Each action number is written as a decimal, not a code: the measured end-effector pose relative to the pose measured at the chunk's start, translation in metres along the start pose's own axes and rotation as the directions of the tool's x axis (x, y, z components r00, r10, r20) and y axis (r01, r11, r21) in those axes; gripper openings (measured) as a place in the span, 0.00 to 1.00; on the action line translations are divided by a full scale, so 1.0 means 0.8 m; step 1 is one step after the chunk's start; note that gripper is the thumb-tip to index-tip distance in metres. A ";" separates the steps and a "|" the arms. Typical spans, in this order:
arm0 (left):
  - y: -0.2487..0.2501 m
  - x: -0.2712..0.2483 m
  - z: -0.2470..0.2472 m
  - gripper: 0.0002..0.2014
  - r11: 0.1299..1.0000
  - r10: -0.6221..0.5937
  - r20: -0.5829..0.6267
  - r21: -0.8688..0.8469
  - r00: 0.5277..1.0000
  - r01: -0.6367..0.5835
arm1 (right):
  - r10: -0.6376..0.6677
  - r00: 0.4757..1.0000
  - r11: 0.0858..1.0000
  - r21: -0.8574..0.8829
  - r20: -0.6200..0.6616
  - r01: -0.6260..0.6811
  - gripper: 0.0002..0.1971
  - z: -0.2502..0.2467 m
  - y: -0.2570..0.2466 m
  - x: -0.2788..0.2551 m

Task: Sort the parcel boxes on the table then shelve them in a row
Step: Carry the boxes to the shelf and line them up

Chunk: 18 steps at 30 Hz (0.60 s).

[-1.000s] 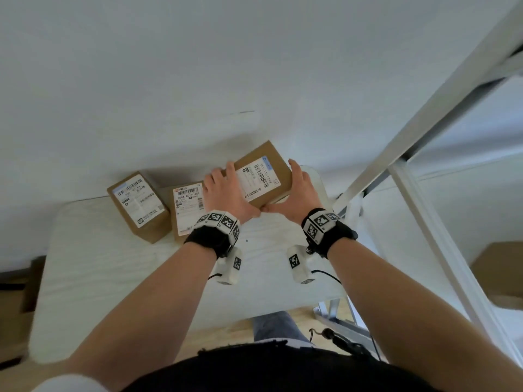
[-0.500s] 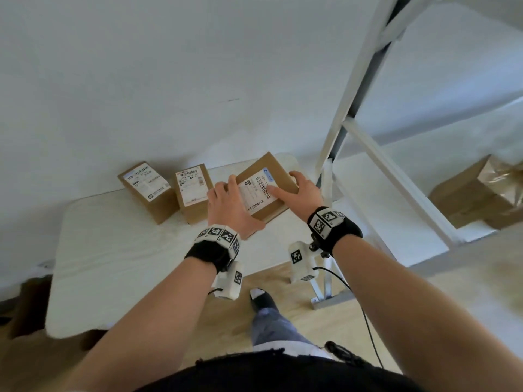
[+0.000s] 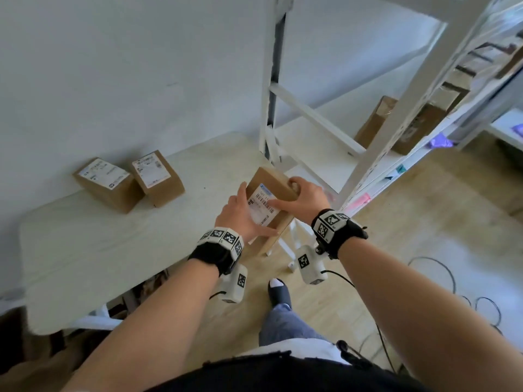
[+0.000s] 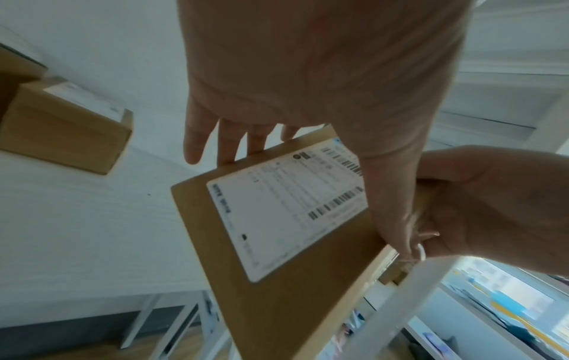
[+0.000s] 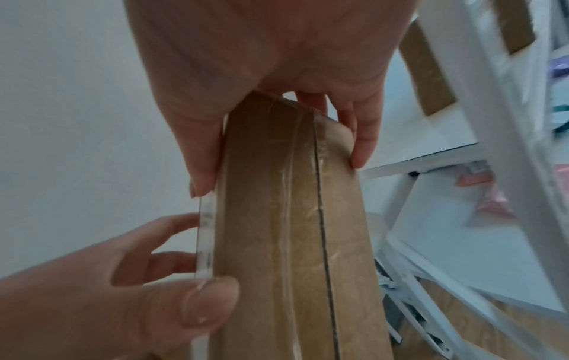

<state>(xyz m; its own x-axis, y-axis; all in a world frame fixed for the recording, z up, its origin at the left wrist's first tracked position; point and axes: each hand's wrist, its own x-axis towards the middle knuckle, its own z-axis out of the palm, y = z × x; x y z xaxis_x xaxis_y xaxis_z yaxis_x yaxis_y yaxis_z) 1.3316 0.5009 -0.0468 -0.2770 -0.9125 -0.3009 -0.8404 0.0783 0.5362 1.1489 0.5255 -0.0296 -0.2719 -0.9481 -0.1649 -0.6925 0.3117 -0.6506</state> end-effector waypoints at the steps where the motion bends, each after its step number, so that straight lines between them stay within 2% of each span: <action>1: 0.011 -0.003 0.003 0.69 0.999 0.024 0.006 -0.022 1.000 -0.024 | 0.014 1.000 1.000 0.000 -0.004 -0.014 0.42 -0.009 0.008 -0.007; 4: 0.044 -0.009 0.010 0.54 0.996 0.065 -0.009 -0.063 0.998 -0.066 | 0.055 0.998 0.998 0.038 0.018 -0.056 0.41 -0.035 0.034 -0.020; 6: 0.064 -0.008 0.014 0.49 0.995 0.090 0.007 -0.042 0.996 -0.090 | 0.076 0.995 0.996 0.031 0.059 -0.078 0.41 -0.053 0.054 -0.026; 9: 0.097 -0.003 0.029 0.47 0.988 0.154 0.054 0.002 0.987 -0.154 | 0.106 0.989 0.994 0.027 0.106 -0.109 0.42 -0.079 0.086 -0.030; 13: 0.149 0.004 0.071 0.44 0.961 0.268 0.102 0.041 0.958 -0.273 | 0.123 0.987 0.992 -0.022 0.106 -0.122 0.48 -0.112 0.139 -0.036; 16: 0.194 0.012 0.109 0.39 0.952 0.293 0.124 0.059 0.948 -0.302 | 0.143 0.987 0.988 -0.072 0.075 -0.138 0.52 -0.142 0.187 -0.039; 18: 0.229 0.018 0.135 0.42 0.944 0.308 0.150 0.073 0.939 -0.322 | 0.156 0.986 0.983 -0.106 0.066 -0.148 0.56 -0.166 0.221 -0.039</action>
<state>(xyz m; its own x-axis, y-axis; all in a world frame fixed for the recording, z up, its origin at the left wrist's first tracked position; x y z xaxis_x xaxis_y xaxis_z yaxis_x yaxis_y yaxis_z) 1.1232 0.5451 -0.0377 -0.5891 -0.7730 -0.2354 -0.7383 0.3966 0.5455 0.9462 0.6188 -0.0407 -0.3316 -0.8899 -0.3131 -0.7115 0.4539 -0.5365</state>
